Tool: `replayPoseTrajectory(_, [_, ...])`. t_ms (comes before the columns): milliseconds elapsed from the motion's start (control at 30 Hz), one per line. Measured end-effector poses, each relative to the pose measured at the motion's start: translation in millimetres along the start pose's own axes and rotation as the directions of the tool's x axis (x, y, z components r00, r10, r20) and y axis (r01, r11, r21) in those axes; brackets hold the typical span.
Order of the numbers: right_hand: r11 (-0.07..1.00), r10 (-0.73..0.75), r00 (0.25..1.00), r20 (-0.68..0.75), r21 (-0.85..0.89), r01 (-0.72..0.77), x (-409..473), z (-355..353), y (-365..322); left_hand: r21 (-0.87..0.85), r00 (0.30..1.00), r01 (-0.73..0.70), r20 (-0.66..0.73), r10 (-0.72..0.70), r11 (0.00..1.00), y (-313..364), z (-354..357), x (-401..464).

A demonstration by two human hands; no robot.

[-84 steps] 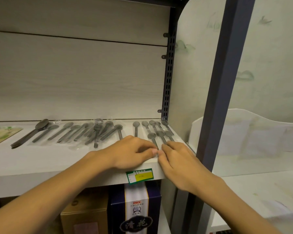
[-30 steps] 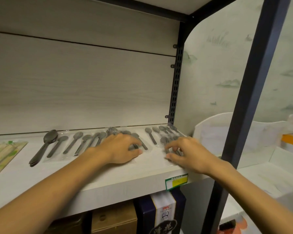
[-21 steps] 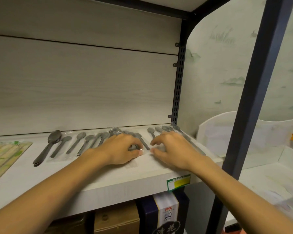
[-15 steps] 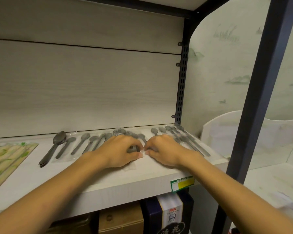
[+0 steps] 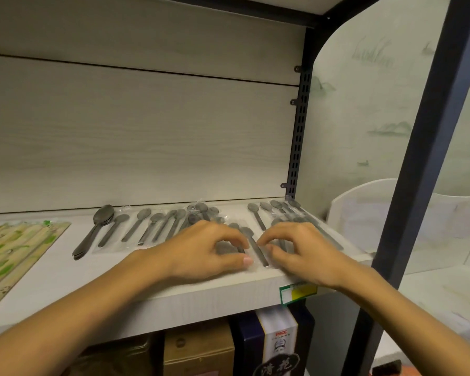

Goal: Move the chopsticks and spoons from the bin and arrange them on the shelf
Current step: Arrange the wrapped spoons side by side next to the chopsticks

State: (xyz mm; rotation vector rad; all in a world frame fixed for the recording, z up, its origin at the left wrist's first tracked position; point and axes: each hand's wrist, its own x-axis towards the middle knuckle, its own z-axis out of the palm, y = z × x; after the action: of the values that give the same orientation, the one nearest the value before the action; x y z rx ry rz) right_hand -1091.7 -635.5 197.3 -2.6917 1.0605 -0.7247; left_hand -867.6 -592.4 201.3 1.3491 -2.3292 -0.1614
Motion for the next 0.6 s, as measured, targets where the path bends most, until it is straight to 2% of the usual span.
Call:
replayPoseTrajectory(67, [0.998, -0.030, 0.998, 0.047, -0.054, 0.033, -0.6, 2.4, -0.2, 0.036, 1.000, 0.005, -0.010, -0.005, 0.999, 0.6, 1.1, -0.7])
replayPoseTrajectory(167, [0.993, -0.053, 0.989, 0.137, -0.099, 0.067, -2.8, 8.4, -2.2, 0.075, 0.999, -0.012, 0.049, 0.009, 0.997, 0.2, 4.3, -0.7])
replayPoseTrajectory(433, [0.998, -0.037, 0.996, 0.085, -0.043, 0.041, -20.0, 3.8, 4.2, 0.026, 0.996, -0.058, 0.068, 0.056, 0.998, -0.3, 7.2, -4.6])
replayPoseTrajectory(533, [0.987, 0.013, 1.000, 0.014, -0.158, -0.011, -24.6, 6.2, 7.0, 0.047, 0.996, -0.045, 0.082, 0.041, 0.998, 1.5, 13.6, -0.2])
replayPoseTrajectory(600, [0.976, 0.055, 0.998, 0.022, -0.210, -0.049, -27.5, 7.6, 8.8, 0.035, 0.994, -0.050, 0.097, 0.046, 0.998, 3.4, 17.4, 4.1])
